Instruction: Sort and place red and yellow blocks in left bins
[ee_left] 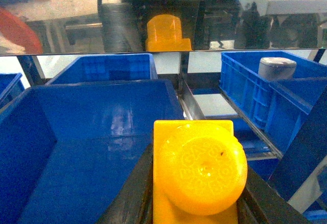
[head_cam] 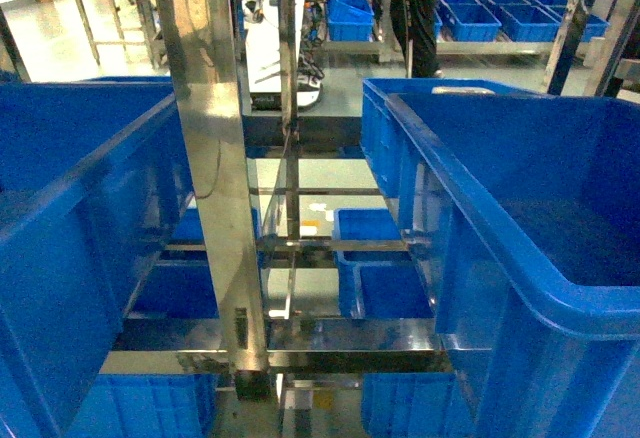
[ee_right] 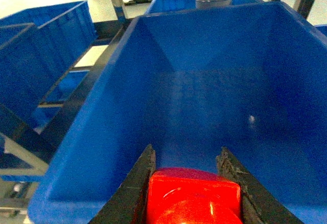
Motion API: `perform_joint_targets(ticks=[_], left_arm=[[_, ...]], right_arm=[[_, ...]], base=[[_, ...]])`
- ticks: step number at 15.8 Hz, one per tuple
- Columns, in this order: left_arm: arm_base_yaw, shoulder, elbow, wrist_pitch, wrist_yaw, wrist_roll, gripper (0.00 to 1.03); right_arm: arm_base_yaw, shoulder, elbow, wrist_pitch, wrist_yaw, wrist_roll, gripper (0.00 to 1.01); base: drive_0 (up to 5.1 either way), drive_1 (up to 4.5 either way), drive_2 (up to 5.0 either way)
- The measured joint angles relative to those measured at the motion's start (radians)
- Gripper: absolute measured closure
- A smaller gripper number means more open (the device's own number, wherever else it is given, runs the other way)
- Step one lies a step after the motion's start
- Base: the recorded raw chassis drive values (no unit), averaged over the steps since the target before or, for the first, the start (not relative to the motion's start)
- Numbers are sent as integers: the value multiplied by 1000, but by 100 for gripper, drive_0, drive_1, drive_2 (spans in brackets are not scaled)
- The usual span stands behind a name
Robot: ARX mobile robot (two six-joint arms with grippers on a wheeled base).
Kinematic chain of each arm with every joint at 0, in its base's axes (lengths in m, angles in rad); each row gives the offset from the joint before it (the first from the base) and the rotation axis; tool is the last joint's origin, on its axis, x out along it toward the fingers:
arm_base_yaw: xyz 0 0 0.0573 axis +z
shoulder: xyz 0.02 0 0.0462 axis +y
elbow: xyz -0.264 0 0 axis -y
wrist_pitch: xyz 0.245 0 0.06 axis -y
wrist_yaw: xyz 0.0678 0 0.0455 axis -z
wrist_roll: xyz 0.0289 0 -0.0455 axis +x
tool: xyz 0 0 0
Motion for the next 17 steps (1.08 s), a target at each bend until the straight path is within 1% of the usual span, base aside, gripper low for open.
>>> perform_joint_targets(ticks=[2,3,4,5,6,7,8,9,10,11,13,14,15,16,17], left_arm=[[0,-1,0,-1,0,0,76],[0,-1,0,-1,0,0,76],[0,-1,0,-1,0,0,76],[0,-1,0,-1,0,0,76],[0,-1,0,-1,0,0,76],[0,-1,0,-1,0,0,76],[0,-1,0,-1,0,0,76],[0,-1,0,-1,0,0,76],[0,-1,0,-1,0,0,76],[0,-1,0,-1,0,0,76],[0,-1,0,-1,0,0,76],[0,-1,0,-1,0,0,76],[0,-1,0,0,0,0,76],[0,-1,0,-1,0,0,76],[1,-1,0,-1,-1,0,76]], right_arm=[[14,286,145,119,-10,55,72],[22,439,209,149,-16,71,72],[25,570,267,158,-39,71,72],[25,698,330,157,-49,69,72],[24,822,396,163,-36,60,72],[18,916,447,174,-11,40,72],[12,1016,501,191,7,13,72],[2,1093,532,214,14,-3,72],[-11,1137,530,249,21,-5,70],[-34,1138,497,277,15,2,58],[-63,1009,369,360,6,-6,36],[-73,902,294,386,-21,-14,25],[-101,777,225,332,-86,-8,14],[-140,649,147,284,-135,-6,3],[-189,520,79,230,-204,-10,2]], base=[[0,0,0],[0,0,0],[0,0,0],[0,0,0],[0,0,0],[0,0,0],[0,0,0],[0,0,0],[0,0,0],[0,0,0],[0,0,0],[0,0,0],[0,0,0],[0,0,0],[0,0,0]])
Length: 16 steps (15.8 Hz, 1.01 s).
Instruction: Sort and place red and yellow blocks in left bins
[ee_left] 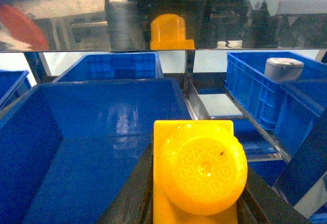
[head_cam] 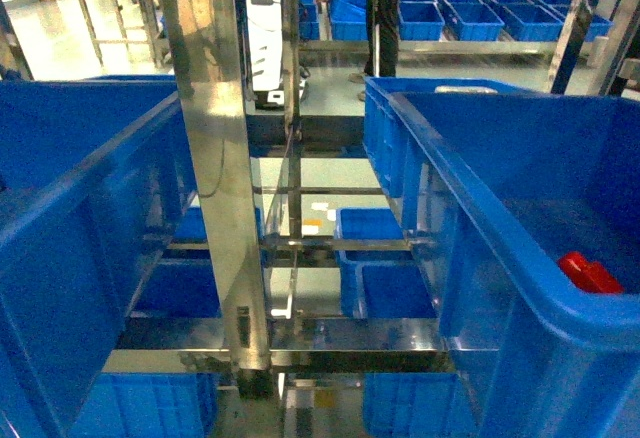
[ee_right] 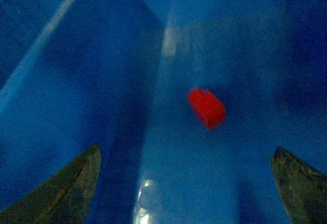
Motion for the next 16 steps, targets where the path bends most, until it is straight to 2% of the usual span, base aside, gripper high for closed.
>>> perform_joint_targets(ticks=[2,3,4,6,7,8,10,11,13,16], left_arm=[[-2,0,0,1,2,0,76],[-2,-1,0,0,3,0,76],[-2,-1,0,0,3,0,76],[-1,-1,0,0,1,0,76],[-1,-1,0,0,1,0,76],[-1,-1,0,0,1,0,76],[-1,-1,0,0,1,0,76],[0,-1,0,0,0,0,76],[-1,-1,0,0,3,0,76],[-1,-1,0,0,1,0,76]], right_arm=[[-114,-325,-101,-203,-88,-19,3],[-181,-652,-107,-401,-132,-26,3],[-135,-745,-119,-423,-116,-25,3],[0,-805,-134,-389,2,18,3],[38,-812,-134,-396,13,40,3],[67,-846,-133,-397,34,55,3],[81,-942,-98,-480,16,73,3],[62,-949,-70,-493,-13,76,3],[-26,-919,-40,-503,-88,72,3],[-202,-888,-17,-500,-231,16,3]], base=[[0,0,0],[0,0,0],[0,0,0],[0,0,0],[0,0,0],[0,0,0],[0,0,0],[0,0,0],[0,0,0],[0,0,0]])
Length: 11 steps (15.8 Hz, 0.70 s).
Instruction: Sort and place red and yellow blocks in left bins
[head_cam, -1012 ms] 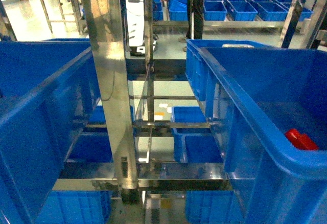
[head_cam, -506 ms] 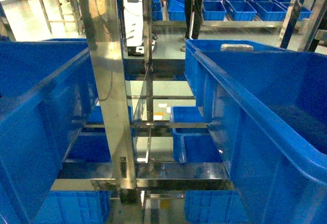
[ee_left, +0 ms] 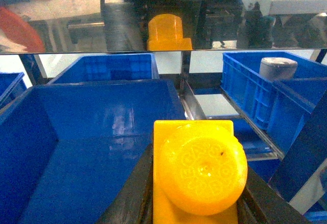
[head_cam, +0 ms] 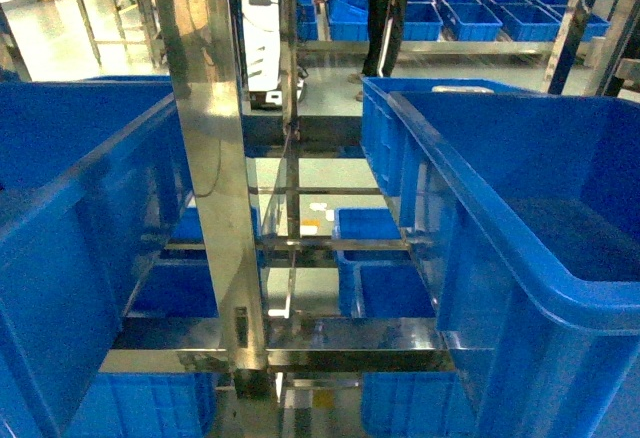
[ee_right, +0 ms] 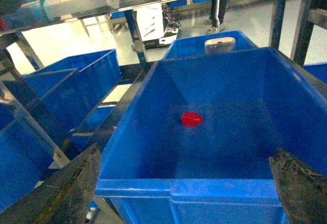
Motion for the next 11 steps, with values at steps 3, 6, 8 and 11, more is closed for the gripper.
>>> perform_joint_targets(ticks=[3,6,8,11], left_arm=[[0,0,0,0,0,0,76],[1,0,2,-22,-2,0,76],[38,35,6,-126,-24,27,76],[114,118,-32,-113,-14,94,76]], right_arm=[[-36,5,8,-3,-25,-24,3],[-36,5,8,-3,-24,-26,3],[-36,5,8,-3,-25,-26,3],[-36,5,8,-3,-25,-27,3]], base=[[0,0,0],[0,0,0],[0,0,0],[0,0,0]])
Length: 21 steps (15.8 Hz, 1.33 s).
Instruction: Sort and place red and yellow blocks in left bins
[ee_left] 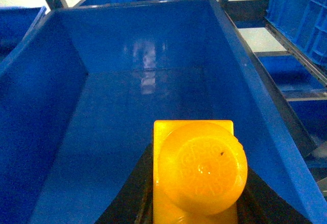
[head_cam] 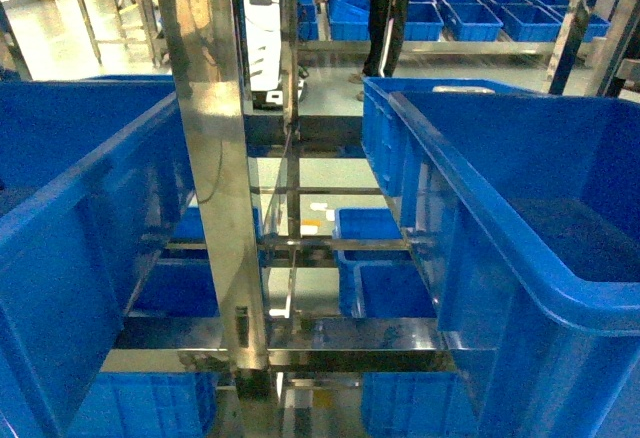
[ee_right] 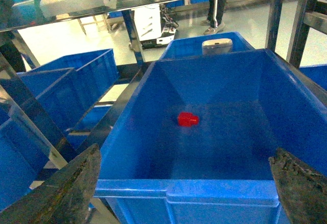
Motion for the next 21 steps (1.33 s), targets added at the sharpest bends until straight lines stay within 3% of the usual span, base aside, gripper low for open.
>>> perform_joint_targets(ticks=[4,7,8,11,14,19,21], left_arm=[[36,287,43,182,40,109,76],[78,628,119,402,-40,230,76],[77,702,154,426,-55,245,76],[69,850,283,479,-54,248,76],[58,850,299,529,-26,220,76],[61,681,228,498,26,135,16],[59,636,192,489,53,132,6]], right_arm=[[0,0,0,0,0,0,3],[0,0,0,0,0,0,3],[0,0,0,0,0,0,3],[0,0,0,0,0,-3,3],[0,0,0,0,0,-3,3],[0,0,0,0,0,-3,3],[0,0,0,0,0,-3,3]], base=[[0,0,0],[0,0,0],[0,0,0],[0,0,0],[0,0,0],[0,0,0],[0,0,0]])
